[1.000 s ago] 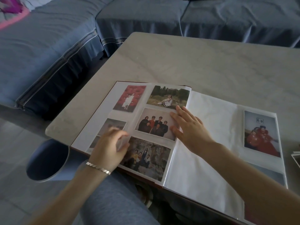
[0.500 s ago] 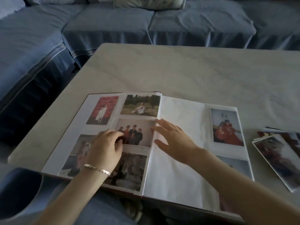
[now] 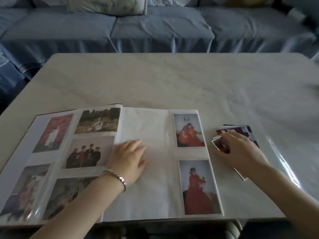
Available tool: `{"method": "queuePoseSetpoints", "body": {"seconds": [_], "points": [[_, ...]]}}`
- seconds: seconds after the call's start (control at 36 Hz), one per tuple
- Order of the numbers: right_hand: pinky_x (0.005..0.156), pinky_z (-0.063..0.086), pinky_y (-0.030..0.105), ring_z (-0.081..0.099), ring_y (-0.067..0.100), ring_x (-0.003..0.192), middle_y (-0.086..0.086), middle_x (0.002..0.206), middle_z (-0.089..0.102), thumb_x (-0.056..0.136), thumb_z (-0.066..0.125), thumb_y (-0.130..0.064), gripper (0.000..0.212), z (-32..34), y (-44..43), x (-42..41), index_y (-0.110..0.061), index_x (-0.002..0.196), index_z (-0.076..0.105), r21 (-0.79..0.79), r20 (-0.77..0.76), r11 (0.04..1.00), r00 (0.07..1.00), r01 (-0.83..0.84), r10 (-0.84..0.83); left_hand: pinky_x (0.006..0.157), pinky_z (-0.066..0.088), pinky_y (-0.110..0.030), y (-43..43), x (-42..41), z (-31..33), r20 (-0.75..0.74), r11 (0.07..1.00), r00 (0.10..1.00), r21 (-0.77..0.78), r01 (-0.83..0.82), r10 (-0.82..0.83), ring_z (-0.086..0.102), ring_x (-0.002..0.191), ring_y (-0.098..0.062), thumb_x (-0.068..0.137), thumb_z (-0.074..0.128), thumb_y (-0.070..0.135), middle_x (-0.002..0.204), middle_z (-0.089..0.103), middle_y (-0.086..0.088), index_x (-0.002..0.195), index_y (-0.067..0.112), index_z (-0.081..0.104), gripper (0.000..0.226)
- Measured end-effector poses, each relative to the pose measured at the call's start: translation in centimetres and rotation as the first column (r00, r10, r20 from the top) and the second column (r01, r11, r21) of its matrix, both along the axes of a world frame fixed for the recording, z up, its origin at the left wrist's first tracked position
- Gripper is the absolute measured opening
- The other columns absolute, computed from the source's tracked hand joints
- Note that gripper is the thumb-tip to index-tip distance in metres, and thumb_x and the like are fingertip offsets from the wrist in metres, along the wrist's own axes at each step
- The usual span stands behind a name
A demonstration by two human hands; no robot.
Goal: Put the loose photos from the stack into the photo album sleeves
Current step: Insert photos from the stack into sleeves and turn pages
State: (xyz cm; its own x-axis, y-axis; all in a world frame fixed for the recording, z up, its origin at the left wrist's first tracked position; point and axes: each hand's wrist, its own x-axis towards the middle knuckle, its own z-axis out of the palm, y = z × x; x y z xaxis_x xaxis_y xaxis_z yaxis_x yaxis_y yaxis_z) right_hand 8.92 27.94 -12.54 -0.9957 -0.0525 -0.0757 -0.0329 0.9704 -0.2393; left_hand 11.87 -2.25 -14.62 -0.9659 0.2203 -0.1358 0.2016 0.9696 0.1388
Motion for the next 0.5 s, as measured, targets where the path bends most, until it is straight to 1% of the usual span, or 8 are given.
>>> {"method": "queuePoseSetpoints", "body": {"seconds": [0.06, 0.11, 0.19, 0.28, 0.36, 0.42, 0.47, 0.5], "points": [[0.083, 0.041, 0.029, 0.055, 0.02, 0.111, -0.003, 0.125, 0.057, 0.082, 0.057, -0.053, 0.046, -0.3, 1.0, 0.3, -0.026, 0.119, 0.058, 0.071, 0.042, 0.997, 0.999, 0.011, -0.014, 0.109, 0.013, -0.021, 0.1, 0.1, -0.1, 0.0, 1.0, 1.0, 0.003, 0.005, -0.005, 0.019, 0.139, -0.006, 0.095, 0.04, 0.045, 0.154, 0.02, 0.01, 0.142, 0.032, 0.035, 0.049], [0.076, 0.043, 0.029, 0.059, 0.02, 0.105, -0.002, 0.122, 0.059, 0.081, 0.053, -0.058, 0.052, -0.6, 1.8, 0.4, -0.023, 0.119, 0.057, 0.18, 0.116, 0.984, 0.993, 0.004, -0.025, 0.109, 0.016, -0.023, 0.2, 0.1, -0.1, -0.006, 0.999, 1.0, 0.038, 0.001, -0.001, 0.025, 0.138, -0.009, 0.093, 0.047, 0.041, 0.152, 0.027, 0.006, 0.139, 0.028, 0.042, 0.048], [0.066, 0.042, 0.027, 0.06, 0.017, 0.098, -0.005, 0.116, 0.059, 0.083, 0.053, -0.054, 0.044, -1.0, 2.5, 0.4, -0.021, 0.111, 0.06, 0.251, 0.162, 0.967, 0.987, -0.05, 0.009, 0.109, 0.02, -0.026, 0.3, 0.0, 0.0, -0.009, 0.998, 1.0, 0.067, -0.019, 0.019, 0.033, 0.136, -0.014, 0.09, 0.055, 0.035, 0.147, 0.037, 0.001, 0.134, 0.022, 0.05, 0.046], [0.063, 0.039, 0.027, 0.059, 0.017, 0.09, -0.004, 0.11, 0.06, 0.085, 0.056, -0.05, 0.035, -1.0, 3.3, 0.4, -0.021, 0.104, 0.06, 0.202, 0.195, 0.976, 0.98, -0.082, 0.042, 0.109, 0.02, -0.025, 0.2, -0.1, -0.2, -0.011, 0.998, 1.0, 0.049, -0.024, 0.025, 0.032, 0.135, -0.012, 0.091, 0.054, 0.038, 0.147, 0.036, 0.005, 0.134, 0.025, 0.049, 0.046], [0.07, 0.045, 0.028, 0.059, 0.018, 0.093, -0.003, 0.11, 0.062, 0.084, 0.061, -0.047, 0.039, -0.5, 3.9, 0.5, -0.022, 0.115, 0.06, 0.125, 0.229, 0.989, 0.972, -0.077, 0.046, 0.108, 0.024, -0.028, 0.4, -0.3, -0.1, -0.018, 0.997, 0.999, 0.063, -0.047, 0.048, 0.037, 0.132, -0.016, 0.089, 0.058, 0.035, 0.143, 0.042, 0.003, 0.129, 0.022, 0.055, 0.043], [0.074, 0.046, 0.028, 0.059, 0.019, 0.095, -0.003, 0.11, 0.062, 0.086, 0.06, -0.046, 0.038, -0.4, 4.2, 0.5, -0.022, 0.115, 0.059, 0.101, 0.241, 0.991, 0.969, -0.086, 0.06, 0.107, 0.027, -0.031, 0.6, -0.4, 0.0, -0.016, 0.995, 0.998, 0.069, -0.067, 0.068, 0.041, 0.13, -0.019, 0.087, 0.061, 0.031, 0.141, 0.046, 0.0, 0.126, 0.019, 0.059, 0.041], [0.073, 0.046, 0.028, 0.06, 0.019, 0.091, -0.002, 0.101, 0.064, 0.092, 0.052, -0.043, 0.027, -0.5, 4.5, 0.5, -0.021, 0.105, 0.061, 0.085, 0.232, 0.99, 0.969, -0.11, 0.088, 0.106, 0.027, -0.031, 0.8, -0.4, 0.1, -0.017, 0.992, 0.996, 0.088, -0.089, 0.09, 0.042, 0.129, -0.02, 0.087, 0.062, 0.03, 0.139, 0.048, -0.002, 0.123, 0.017, 0.061, 0.038], [0.071, 0.046, 0.028, 0.06, 0.019, 0.085, -0.004, 0.091, 0.063, 0.096, 0.045, -0.039, 0.023, -0.7, 4.7, 0.6, -0.022, 0.094, 0.061, 0.07, 0.222, 0.991, 0.97, -0.117, 0.099, 0.106, 0.027, -0.03, 0.9, -0.5, 0.1, -0.016, 0.991, 0.995, 0.094, -0.097, 0.099, 0.042, 0.129, -0.02, 0.088, 0.061, 0.03, 0.139, 0.048, -0.001, 0.123, 0.018, 0.061, 0.037]]}}
